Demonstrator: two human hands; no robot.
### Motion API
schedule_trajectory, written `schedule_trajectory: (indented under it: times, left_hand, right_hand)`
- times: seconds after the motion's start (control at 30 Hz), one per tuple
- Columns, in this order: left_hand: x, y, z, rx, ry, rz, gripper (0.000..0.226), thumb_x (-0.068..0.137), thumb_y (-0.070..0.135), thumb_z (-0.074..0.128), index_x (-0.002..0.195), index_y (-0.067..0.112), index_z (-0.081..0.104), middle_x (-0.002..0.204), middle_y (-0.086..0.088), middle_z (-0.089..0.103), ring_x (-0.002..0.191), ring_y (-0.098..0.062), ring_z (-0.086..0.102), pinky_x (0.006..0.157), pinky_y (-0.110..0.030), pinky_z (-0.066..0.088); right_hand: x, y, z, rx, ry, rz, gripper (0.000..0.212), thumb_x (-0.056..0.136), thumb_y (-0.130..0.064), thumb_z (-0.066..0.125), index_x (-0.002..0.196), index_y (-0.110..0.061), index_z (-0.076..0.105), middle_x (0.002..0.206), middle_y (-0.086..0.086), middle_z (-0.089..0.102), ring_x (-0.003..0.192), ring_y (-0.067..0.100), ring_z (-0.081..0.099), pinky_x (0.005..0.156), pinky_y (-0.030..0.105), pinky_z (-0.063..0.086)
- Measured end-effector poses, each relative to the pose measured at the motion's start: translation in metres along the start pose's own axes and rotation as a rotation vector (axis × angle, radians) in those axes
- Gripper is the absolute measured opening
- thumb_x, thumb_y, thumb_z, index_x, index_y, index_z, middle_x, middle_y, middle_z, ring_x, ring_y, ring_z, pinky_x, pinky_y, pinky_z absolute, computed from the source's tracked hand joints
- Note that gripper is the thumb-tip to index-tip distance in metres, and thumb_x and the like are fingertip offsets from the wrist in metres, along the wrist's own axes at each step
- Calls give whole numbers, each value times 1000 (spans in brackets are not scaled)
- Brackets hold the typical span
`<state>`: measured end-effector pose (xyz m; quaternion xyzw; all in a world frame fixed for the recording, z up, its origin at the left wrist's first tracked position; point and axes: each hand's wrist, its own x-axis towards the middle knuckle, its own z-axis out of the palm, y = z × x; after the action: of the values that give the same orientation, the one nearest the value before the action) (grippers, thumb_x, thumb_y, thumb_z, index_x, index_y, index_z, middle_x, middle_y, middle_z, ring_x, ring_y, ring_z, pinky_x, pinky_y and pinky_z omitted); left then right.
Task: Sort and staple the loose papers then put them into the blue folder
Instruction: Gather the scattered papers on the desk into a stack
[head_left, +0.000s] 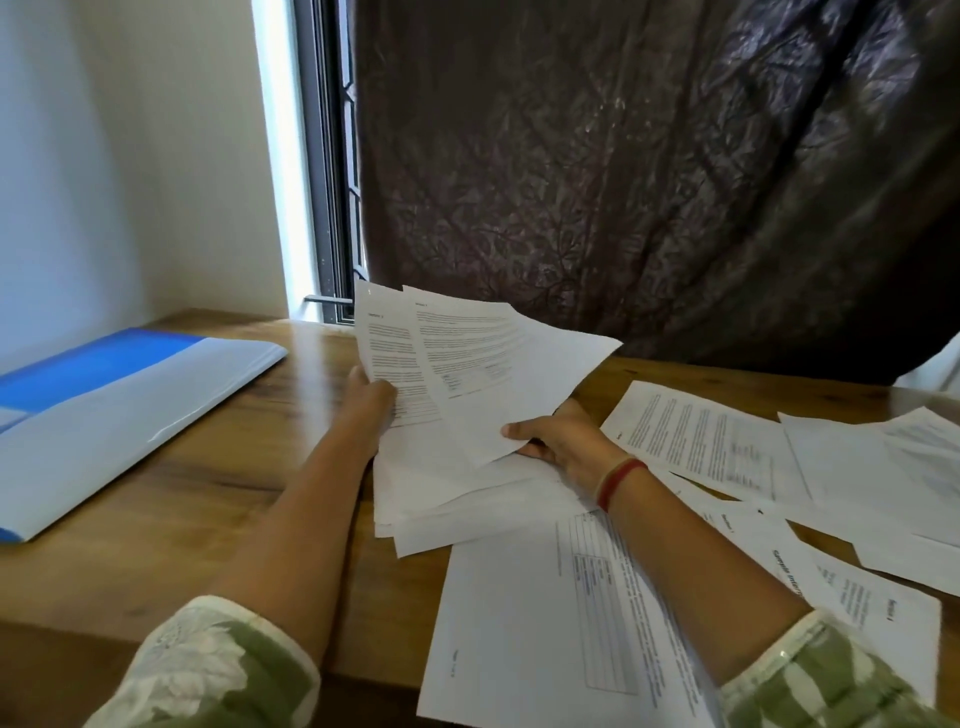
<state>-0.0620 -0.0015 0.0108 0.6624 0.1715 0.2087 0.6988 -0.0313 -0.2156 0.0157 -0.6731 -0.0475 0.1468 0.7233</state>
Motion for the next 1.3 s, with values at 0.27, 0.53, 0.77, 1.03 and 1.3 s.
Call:
schedule_trajectory:
  times: [0.27, 0.53, 0.77, 1.03, 1.3]
  left_hand:
    - [8, -5, 0, 42, 39, -18, 47, 86, -4, 36, 127, 12, 53, 114, -9, 66, 97, -28, 65, 70, -37, 59]
    - [9, -7, 3, 144, 69, 22, 40, 93, -1, 45, 131, 11, 51, 121, -7, 63, 105, -25, 61, 78, -32, 56]
    - [14, -6, 2, 109, 59, -3, 43, 96, -3, 46, 136, 10, 50, 129, -7, 59, 109, -26, 59, 75, -28, 53]
    - [16, -7, 4, 104, -68, 15, 43, 98, 1, 48, 139, 10, 46, 131, -9, 58, 113, -27, 59, 79, -30, 52]
    - [19, -9, -8, 65, -251, 3, 52, 84, -3, 69, 132, 8, 54, 124, -7, 65, 114, -25, 62, 97, -38, 50]
  right_hand:
    - [-13, 5, 28, -131, -222, -103, 53, 74, 12, 73, 104, -27, 53, 109, -1, 63, 97, 17, 62, 73, 25, 59]
    - [-22, 5, 41, -265, -372, -72, 45, 77, -13, 80, 109, -32, 55, 108, -2, 65, 95, 22, 69, 71, 28, 60]
    - [-5, -35, -16, 58, 77, -54, 48, 82, -61, 63, 106, -20, 59, 106, 10, 69, 91, 24, 68, 78, 40, 58]
    - [3, -9, -44, -521, 111, -39, 35, 84, -24, 74, 110, -19, 52, 100, -1, 63, 86, 17, 63, 67, 28, 52]
    - [14, 1, -45, -612, 142, -83, 40, 83, -18, 74, 113, -24, 49, 113, -1, 56, 103, 23, 56, 92, 38, 52]
